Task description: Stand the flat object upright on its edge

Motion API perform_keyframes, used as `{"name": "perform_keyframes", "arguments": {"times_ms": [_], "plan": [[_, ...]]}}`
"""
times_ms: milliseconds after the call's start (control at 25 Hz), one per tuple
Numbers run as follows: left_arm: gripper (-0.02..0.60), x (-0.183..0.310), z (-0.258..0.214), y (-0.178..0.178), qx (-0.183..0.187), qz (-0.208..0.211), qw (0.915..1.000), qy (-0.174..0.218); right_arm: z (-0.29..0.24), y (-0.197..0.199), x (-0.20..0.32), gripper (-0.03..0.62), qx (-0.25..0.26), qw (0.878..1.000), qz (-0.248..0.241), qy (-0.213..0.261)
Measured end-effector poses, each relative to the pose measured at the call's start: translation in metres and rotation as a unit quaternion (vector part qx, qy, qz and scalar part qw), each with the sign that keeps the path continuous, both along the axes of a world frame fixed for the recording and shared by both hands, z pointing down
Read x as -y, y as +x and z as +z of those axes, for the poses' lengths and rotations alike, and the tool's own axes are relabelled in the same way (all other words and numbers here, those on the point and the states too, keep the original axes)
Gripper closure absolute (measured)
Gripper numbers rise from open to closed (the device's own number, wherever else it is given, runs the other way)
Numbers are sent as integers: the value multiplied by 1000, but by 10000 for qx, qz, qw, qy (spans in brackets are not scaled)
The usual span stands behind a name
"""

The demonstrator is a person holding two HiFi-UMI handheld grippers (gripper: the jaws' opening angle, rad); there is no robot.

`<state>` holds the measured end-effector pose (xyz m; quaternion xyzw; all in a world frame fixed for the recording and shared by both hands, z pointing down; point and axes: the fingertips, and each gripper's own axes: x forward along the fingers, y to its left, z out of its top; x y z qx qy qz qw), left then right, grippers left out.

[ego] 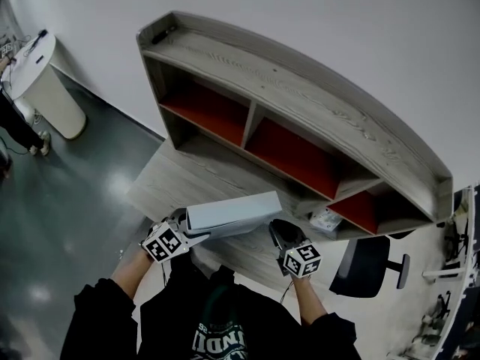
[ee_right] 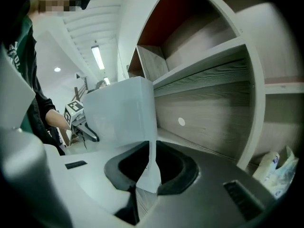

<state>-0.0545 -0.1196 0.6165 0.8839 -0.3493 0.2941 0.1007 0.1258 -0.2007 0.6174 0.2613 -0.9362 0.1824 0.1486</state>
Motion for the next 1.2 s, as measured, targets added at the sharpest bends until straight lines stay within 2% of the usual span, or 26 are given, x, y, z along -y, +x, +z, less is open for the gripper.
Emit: {"name": "perform_keyframes", "arguments": {"times_ms": [120,480,880,1200], "plan": [[295,-3,-2,-27,-9,-274,9996,3,-3,-20,7,546,58,10000,25,-16],[296,-8,-11,-113,45,-1028,9946,123,-16,-86,12,551,578,9975,53,-398],[301,-4,-14,-181,-12,-1655,9859,240,-26,-145,-2,551,475,9979,-278,-332],[304,8,-12,-232,-76,-2174,9755,333,-30,-168,0,551,367,9985,-295,-289]]}}
